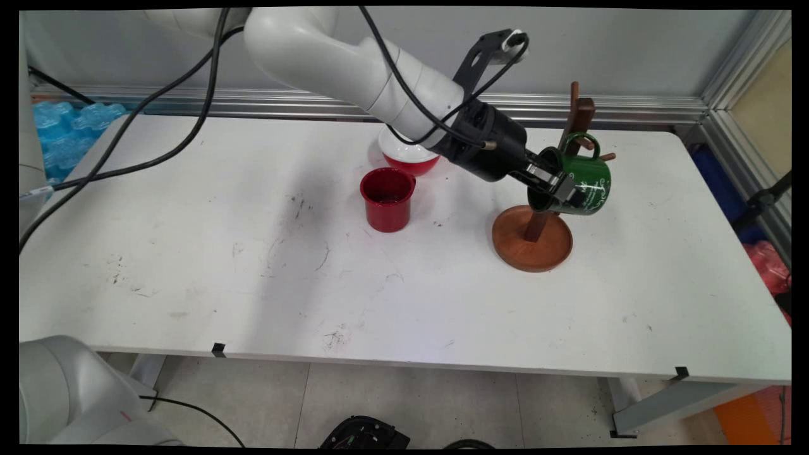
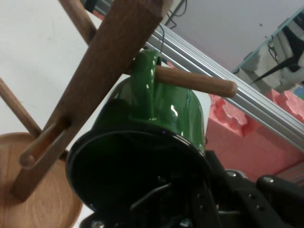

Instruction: Place the picked object on the table

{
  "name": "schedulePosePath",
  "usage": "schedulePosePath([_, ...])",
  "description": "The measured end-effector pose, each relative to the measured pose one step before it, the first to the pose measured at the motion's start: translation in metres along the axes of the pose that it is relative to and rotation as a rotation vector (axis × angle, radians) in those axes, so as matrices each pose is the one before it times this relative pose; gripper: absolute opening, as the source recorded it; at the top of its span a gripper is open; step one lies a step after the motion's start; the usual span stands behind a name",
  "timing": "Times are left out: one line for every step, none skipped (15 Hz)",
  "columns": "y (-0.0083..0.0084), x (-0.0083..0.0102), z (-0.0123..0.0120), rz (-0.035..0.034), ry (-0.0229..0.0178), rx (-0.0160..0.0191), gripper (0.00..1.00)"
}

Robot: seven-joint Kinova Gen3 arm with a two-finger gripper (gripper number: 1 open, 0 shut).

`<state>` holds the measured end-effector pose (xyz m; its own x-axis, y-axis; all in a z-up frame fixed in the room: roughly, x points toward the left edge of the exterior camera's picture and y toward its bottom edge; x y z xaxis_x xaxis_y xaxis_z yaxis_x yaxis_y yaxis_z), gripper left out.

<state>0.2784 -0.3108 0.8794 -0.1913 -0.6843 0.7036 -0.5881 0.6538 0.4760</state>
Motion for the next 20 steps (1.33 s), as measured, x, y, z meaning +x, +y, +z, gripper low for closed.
schedulePosePath([0.00050, -0.00075, -0.00124, 0.00210, -0.00179, -0.00289, 0.00])
schedulePosePath([0.00087, -0.00047, -0.00154, 0.00425, -0.00234, -0.00529, 0.00])
schedulePosePath([0.00120, 0.00009, -0.00183, 0.00600, -0.00175, -0.00662, 0.00])
schedulePosePath([0.00173, 0.00065, -0.00161, 0.00718, -0.00092, -0.00779, 0.00])
schedulePosePath([0.00205, 0.00149, -0.00155, 0.00778, 0.00113, -0.00779, 0.00])
schedulePosePath([0.00144, 0.00122, -0.00105, 0.00566, 0.00140, -0.00534, 0.00])
schedulePosePath([0.00245, 0.00224, -0.00158, 0.00890, 0.00291, -0.00805, 0.00])
schedulePosePath([0.00266, 0.00261, -0.00151, 0.00996, 0.00299, -0.00839, 0.00])
schedulePosePath([0.00267, 0.00299, -0.00145, 0.01030, 0.00394, -0.00784, 0.00])
schedulePosePath([0.00235, 0.00317, -0.00116, 0.00991, 0.00427, -0.00653, 0.00])
schedulePosePath([0.00214, 0.00317, -0.00102, 0.00865, 0.00452, -0.00550, 0.00])
schedulePosePath([0.00191, 0.00286, -0.00093, 0.00791, 0.00357, -0.00484, 0.00])
schedulePosePath([0.00250, 0.00310, -0.00130, 0.00930, 0.00349, -0.00595, 0.00])
schedulePosePath([0.00302, 0.00268, -0.00193, 0.00879, 0.00210, -0.00627, 0.00])
schedulePosePath([0.00340, 0.00227, -0.00195, 0.00869, 0.00017, -0.00631, 0.00])
schedulePosePath([0.00429, 0.00176, -0.00280, 0.00865, -0.00153, -0.00611, 0.00])
schedulePosePath([0.00294, 0.00107, -0.00213, 0.00561, -0.00099, -0.00367, 0.00])
schedulePosePath([0.00257, 0.00066, -0.00193, 0.00477, -0.00293, -0.00276, 0.00])
schedulePosePath([0.00294, 0.00064, -0.00193, 0.00542, -0.00390, -0.00319, 0.00])
schedulePosePath([0.00450, 0.00055, -0.00407, 0.00887, -0.00781, -0.00215, 0.00])
